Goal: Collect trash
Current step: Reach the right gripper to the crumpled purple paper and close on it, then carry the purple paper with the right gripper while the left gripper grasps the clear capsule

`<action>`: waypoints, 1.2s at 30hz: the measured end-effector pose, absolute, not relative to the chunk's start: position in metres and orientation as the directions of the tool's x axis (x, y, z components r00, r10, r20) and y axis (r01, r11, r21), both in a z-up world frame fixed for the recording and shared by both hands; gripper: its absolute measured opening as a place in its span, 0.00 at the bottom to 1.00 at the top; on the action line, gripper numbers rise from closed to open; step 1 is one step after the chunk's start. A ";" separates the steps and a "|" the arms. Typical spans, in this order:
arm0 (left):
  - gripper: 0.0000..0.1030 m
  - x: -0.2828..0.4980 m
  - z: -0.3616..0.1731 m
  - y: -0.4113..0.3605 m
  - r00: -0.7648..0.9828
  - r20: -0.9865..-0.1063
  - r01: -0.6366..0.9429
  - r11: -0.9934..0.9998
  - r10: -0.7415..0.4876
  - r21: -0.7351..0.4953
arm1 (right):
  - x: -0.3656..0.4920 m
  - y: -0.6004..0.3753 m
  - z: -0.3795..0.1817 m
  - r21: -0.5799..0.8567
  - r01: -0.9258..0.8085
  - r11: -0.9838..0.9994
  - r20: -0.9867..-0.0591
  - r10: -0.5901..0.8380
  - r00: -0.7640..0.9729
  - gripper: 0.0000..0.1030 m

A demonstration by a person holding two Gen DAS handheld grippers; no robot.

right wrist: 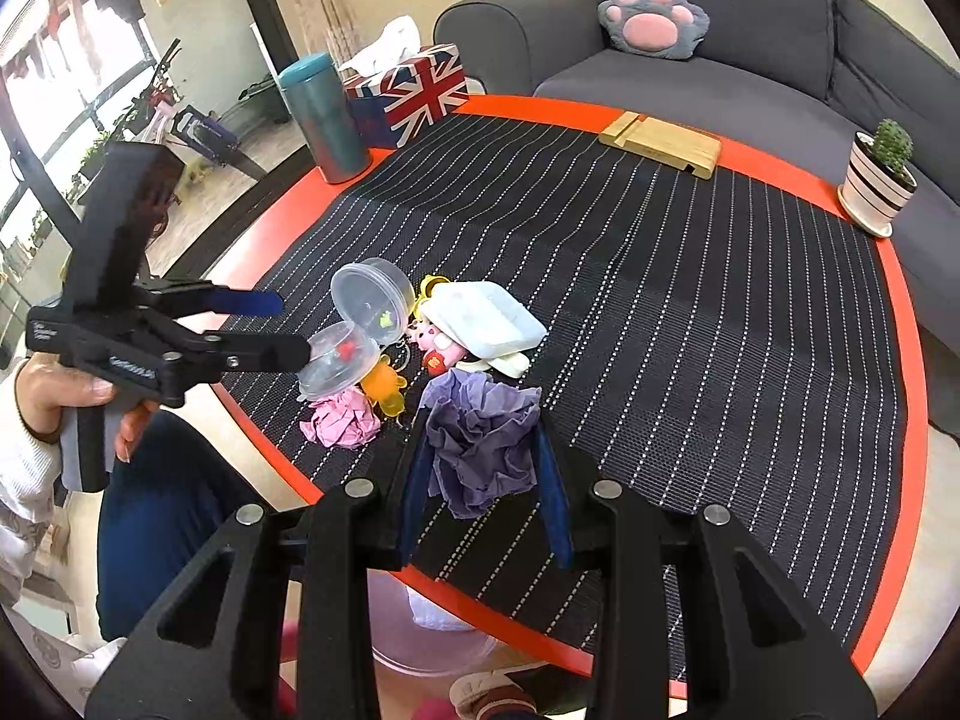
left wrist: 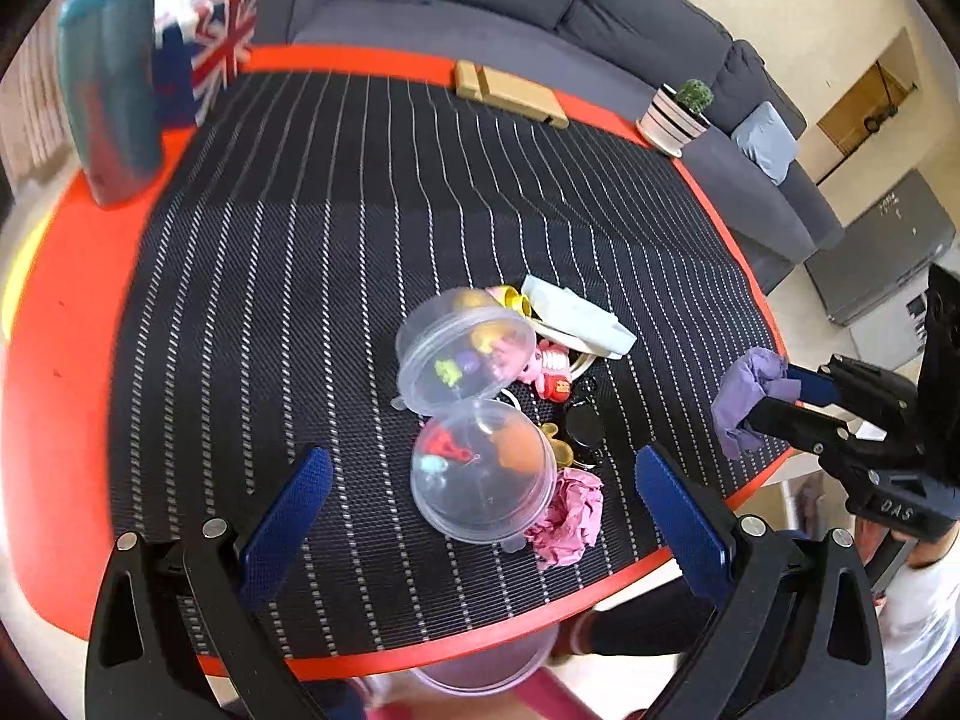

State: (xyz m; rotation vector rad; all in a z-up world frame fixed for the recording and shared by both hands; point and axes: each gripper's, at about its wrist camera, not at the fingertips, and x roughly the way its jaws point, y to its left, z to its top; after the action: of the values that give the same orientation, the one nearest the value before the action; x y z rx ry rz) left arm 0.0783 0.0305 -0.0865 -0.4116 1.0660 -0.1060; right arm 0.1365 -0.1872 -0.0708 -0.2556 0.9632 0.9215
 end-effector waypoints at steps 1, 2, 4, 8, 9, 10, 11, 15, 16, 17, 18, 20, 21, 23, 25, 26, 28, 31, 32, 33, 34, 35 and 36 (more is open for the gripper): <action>0.94 0.080 -0.088 0.030 0.482 -0.828 -0.116 0.916 -0.287 -0.385 | 0.137 -0.188 -0.071 0.195 -0.768 0.610 -0.794 0.558 0.241 0.32; 0.93 0.081 -0.090 0.030 0.478 -0.828 -0.120 0.912 -0.294 -0.393 | 0.137 -0.189 -0.071 0.196 -0.767 0.611 -0.794 0.558 0.241 0.32; 0.88 0.082 -0.093 0.029 0.473 -0.826 -0.121 0.906 -0.306 -0.405 | 0.137 -0.191 -0.072 0.197 -0.765 0.613 -0.794 0.558 0.242 0.32; 0.70 0.082 -0.099 0.026 0.455 -0.832 -0.118 0.904 -0.318 -0.410 | 0.137 -0.192 -0.072 0.200 -0.764 0.614 -0.792 0.560 0.243 0.32; 0.67 0.083 -0.100 0.026 0.453 -0.832 -0.119 0.903 -0.320 -0.412 | 0.137 -0.192 -0.072 0.200 -0.764 0.613 -0.791 0.561 0.243 0.32; 0.63 0.083 -0.100 0.027 0.453 -0.832 -0.122 0.902 -0.320 -0.414 | 0.137 -0.192 -0.072 0.201 -0.764 0.613 -0.791 0.562 0.242 0.32; 0.57 0.083 -0.101 0.027 0.455 -0.831 -0.123 0.902 -0.320 -0.415 | 0.137 -0.192 -0.072 0.202 -0.764 0.613 -0.790 0.563 0.242 0.32; 0.50 0.083 -0.101 0.029 0.459 -0.827 -0.117 0.902 -0.323 -0.417 | 0.137 -0.192 -0.072 0.204 -0.763 0.613 -0.788 0.565 0.244 0.32; 0.50 0.082 -0.101 0.029 0.464 -0.824 -0.113 0.901 -0.324 -0.418 | 0.137 -0.192 -0.072 0.203 -0.763 0.614 -0.787 0.566 0.246 0.32; 0.50 0.081 -0.100 0.029 0.469 -0.822 -0.108 0.902 -0.324 -0.418 | 0.136 -0.192 -0.072 0.202 -0.762 0.615 -0.787 0.566 0.247 0.32; 0.50 0.081 -0.098 0.030 0.473 -0.820 -0.105 0.903 -0.322 -0.416 | 0.136 -0.192 -0.072 0.202 -0.762 0.615 -0.786 0.566 0.249 0.32; 0.50 0.078 -0.094 0.030 0.492 -0.811 -0.093 0.907 -0.316 -0.410 | 0.135 -0.191 -0.072 0.200 -0.761 0.617 -0.786 0.565 0.252 0.32; 0.50 0.077 -0.091 0.030 0.501 -0.807 -0.087 0.910 -0.311 -0.405 | 0.135 -0.191 -0.071 0.197 -0.761 0.618 -0.786 0.564 0.255 0.32; 0.50 0.074 -0.086 0.029 0.518 -0.801 -0.072 0.917 -0.302 -0.392 | 0.134 -0.191 -0.070 0.194 -0.759 0.621 -0.785 0.563 0.260 0.32; 0.50 0.068 -0.079 0.028 0.538 -0.793 -0.056 0.926 -0.286 -0.372 | 0.131 -0.191 -0.069 0.188 -0.759 0.623 -0.783 0.562 0.267 0.32; 0.50 0.064 -0.075 0.027 0.550 -0.787 -0.045 0.932 -0.278 -0.361 | 0.130 -0.191 -0.068 0.185 -0.759 0.624 -0.782 0.562 0.271 0.32; 0.50 0.058 -0.067 0.023 0.569 -0.781 -0.026 0.944 -0.258 -0.330 | 0.125 -0.192 -0.066 0.181 -0.760 0.625 -0.779 0.562 0.277 0.32; 0.50 0.048 -0.056 0.015 0.595 -0.768 0.008 0.957 -0.237 -0.289 | 0.116 -0.194 -0.064 0.178 -0.760 0.625 -0.774 0.566 0.284 0.32; 0.50 0.044 -0.053 0.013 0.603 -0.763 0.020 0.961 -0.230 -0.274 | 0.113 -0.195 -0.063 0.177 -0.760 0.625 -0.773 0.567 0.286 0.32; 0.50 0.040 -0.051 0.010 0.610 -0.760 0.031 0.965 -0.225 -0.261 | 0.109 -0.196 -0.062 0.176 -0.761 0.625 -0.770 0.568 0.289 0.32; 0.50 0.034 -0.048 0.006 0.618 -0.755 0.046 0.969 -0.219 -0.244 | 0.104 -0.198 -0.061 0.175 -0.761 0.624 -0.768 0.571 0.291 0.32; 0.50 0.031 -0.046 0.003 0.623 -0.752 0.053 0.971 -0.216 -0.234 | 0.101 -0.199 -0.060 0.173 -0.762 0.624 -0.766 0.571 0.294 0.32; 0.50 0.028 -0.045 0.001 0.627 -0.750 0.060 0.973 -0.211 -0.224 | 0.096 -0.201 -0.060 0.170 -0.763 0.624 -0.764 0.572 0.298 0.32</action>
State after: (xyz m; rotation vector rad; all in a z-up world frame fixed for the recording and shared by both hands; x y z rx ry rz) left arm 0.0281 0.0006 -0.0449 -0.1841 0.8808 -0.1567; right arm 0.0961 -0.2007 -0.0595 -0.2441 0.9008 0.8983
